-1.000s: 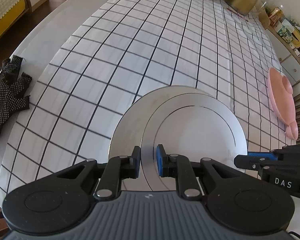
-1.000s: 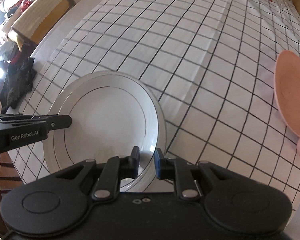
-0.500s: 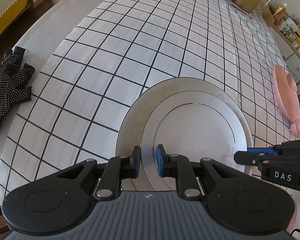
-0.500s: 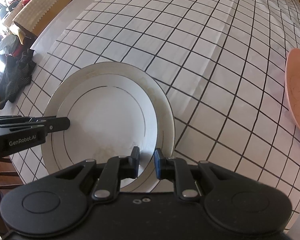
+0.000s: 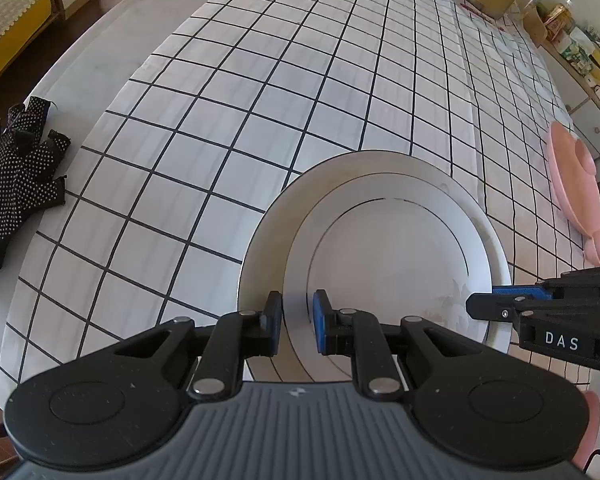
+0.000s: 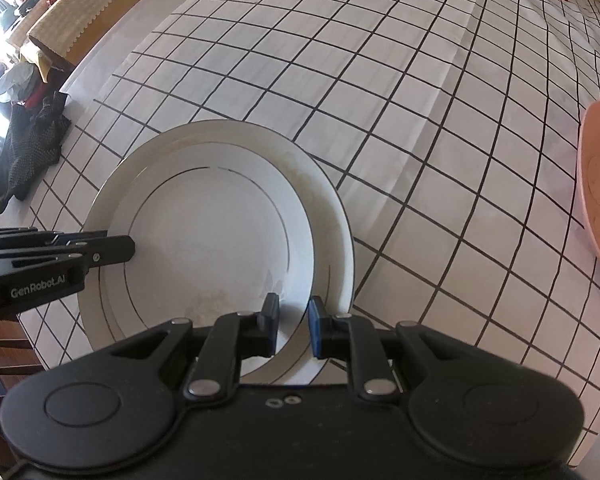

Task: Organize plates and bowls
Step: 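Carry the small white plate back and lower it onto the large white plate, then open both grippers and release the small white plate, then move both grippers forward to the rim of the pink bear-ear plate, then close both grippers on the pink bear-ear plate rim, then carry the pink bear-ear plate back and lower it onto the white plates, then open both grippers and release the pink bear-ear plate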

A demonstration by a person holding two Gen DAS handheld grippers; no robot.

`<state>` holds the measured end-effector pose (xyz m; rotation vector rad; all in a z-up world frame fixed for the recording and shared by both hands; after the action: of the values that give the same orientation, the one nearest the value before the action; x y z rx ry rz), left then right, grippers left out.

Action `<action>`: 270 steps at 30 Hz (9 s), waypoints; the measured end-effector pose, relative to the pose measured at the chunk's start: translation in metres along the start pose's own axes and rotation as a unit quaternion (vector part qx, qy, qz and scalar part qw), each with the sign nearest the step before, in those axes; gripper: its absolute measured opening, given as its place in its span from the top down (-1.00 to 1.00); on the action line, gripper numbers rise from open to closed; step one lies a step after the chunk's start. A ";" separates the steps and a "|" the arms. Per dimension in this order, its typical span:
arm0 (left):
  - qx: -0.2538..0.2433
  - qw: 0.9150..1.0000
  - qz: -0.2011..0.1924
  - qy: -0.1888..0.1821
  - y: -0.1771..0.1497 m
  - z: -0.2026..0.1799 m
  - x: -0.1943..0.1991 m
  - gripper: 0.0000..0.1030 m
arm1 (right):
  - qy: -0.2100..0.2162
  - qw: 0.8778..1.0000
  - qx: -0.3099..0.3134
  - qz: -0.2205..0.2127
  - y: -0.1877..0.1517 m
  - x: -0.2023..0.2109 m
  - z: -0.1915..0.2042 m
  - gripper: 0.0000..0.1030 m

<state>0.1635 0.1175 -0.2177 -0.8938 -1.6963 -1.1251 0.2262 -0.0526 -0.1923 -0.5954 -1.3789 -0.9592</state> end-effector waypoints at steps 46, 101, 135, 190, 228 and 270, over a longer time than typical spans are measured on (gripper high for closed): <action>-0.045 0.999 0.003 -0.003 0.008 -0.013 0.029 0.70 | 0.016 0.999 0.035 -0.018 0.010 0.031 -0.001 0.35; -0.209 0.974 -0.051 -0.066 0.168 -0.317 -0.059 -0.39 | -0.108 0.959 -0.235 -0.116 -0.008 0.091 -0.313 -0.64; -0.208 0.975 -0.006 -0.075 0.168 -0.350 -0.135 0.74 | -0.100 0.963 -0.238 -0.081 0.020 0.037 -0.358 0.79; -0.067 0.997 -0.046 0.004 0.094 -0.058 0.045 0.74 | -0.053 0.995 -0.032 -0.084 0.037 0.071 -0.044 0.80; -0.037 0.999 -0.001 0.002 0.036 -0.009 0.009 0.74 | -0.026 1.000 -0.009 -0.005 -0.009 0.017 -0.002 0.79; -0.039 0.999 -0.030 -0.013 0.029 -0.010 0.027 0.72 | 0.004 0.998 -0.023 -0.058 0.004 0.063 0.000 0.38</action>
<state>0.1832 0.1200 -0.1821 -0.9153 -1.7189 -1.2323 0.2249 -0.0637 -0.1300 -0.5507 -1.3978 -1.0879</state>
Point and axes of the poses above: each gripper's, at about its wrist camera, not at the fingertips, and x roughly against the way its jaws point, z to its left, y to its top, the point moved 10 cm from there along -x, roughly the way its jaws point, and after that the axes turned 2 degrees about -x, right-handed, at the moved point
